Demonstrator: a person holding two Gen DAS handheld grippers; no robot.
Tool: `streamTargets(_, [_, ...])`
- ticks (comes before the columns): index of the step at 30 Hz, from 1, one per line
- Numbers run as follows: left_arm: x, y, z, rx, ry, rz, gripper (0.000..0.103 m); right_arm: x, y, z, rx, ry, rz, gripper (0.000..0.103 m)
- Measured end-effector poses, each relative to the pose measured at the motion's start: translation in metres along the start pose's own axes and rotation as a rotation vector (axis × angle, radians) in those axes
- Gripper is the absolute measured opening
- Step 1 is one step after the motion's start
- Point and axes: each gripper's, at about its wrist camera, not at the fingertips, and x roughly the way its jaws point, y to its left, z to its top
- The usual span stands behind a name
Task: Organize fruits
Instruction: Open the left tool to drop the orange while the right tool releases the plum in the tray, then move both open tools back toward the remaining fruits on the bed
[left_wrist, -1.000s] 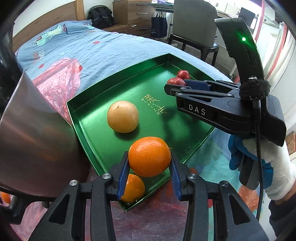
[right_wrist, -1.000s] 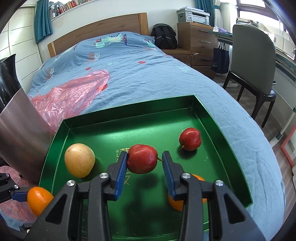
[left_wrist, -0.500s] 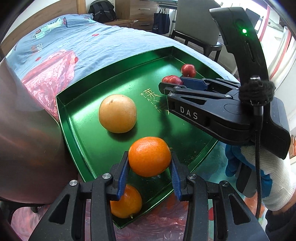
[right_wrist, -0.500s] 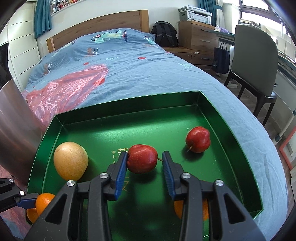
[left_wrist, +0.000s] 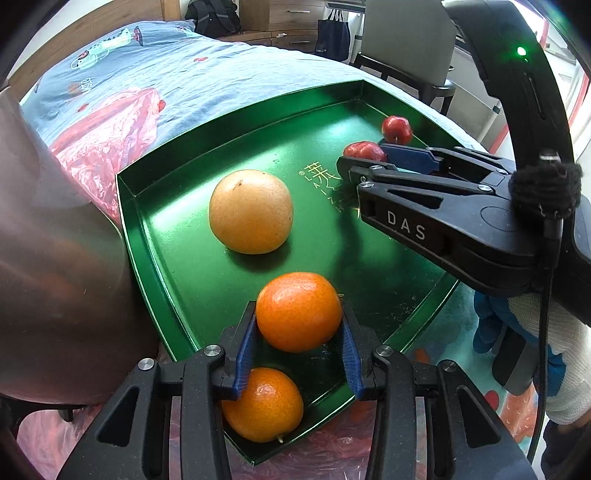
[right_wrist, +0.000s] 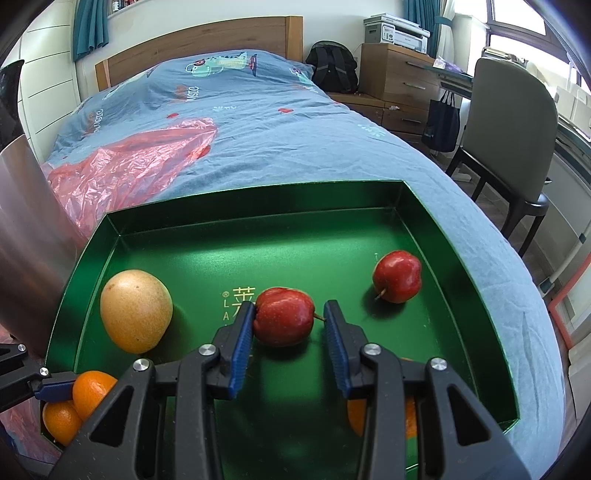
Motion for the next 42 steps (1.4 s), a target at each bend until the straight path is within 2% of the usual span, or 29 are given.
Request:
streamTargets(7, [-0.002, 0.000, -0.001, 0.002, 0.010, 0.009, 0.036, -0.001, 0.002, 0.002, -0.003, 0.019, 0.001, 0.013])
streamTargets(12, [-0.013, -0.001, 0.003, 0.009, -0.011, 0.009, 0.037, -0.007, 0.000, 0.003, 0.014, 0.023, 0.009, 0.013])
streamTargets(16, [-0.025, 0.000, 0.003, 0.007, -0.032, 0.009, 0.041, -0.018, -0.002, 0.004, 0.029, 0.009, 0.015, 0.024])
streamTargets(20, [-0.038, -0.004, 0.000, 0.017, -0.046, 0.007, 0.041, -0.030, 0.001, 0.006, 0.027, -0.004, 0.014, 0.024])
streamTargets(30, [-0.084, -0.012, -0.015, 0.046, -0.104, 0.020, 0.041, -0.073, 0.004, 0.000, 0.042, -0.038, 0.021, 0.025])
streamTargets(42, [-0.151, 0.001, -0.059, -0.008, -0.160, 0.047, 0.042, -0.143, 0.032, -0.034, 0.041, -0.059, 0.077, 0.025])
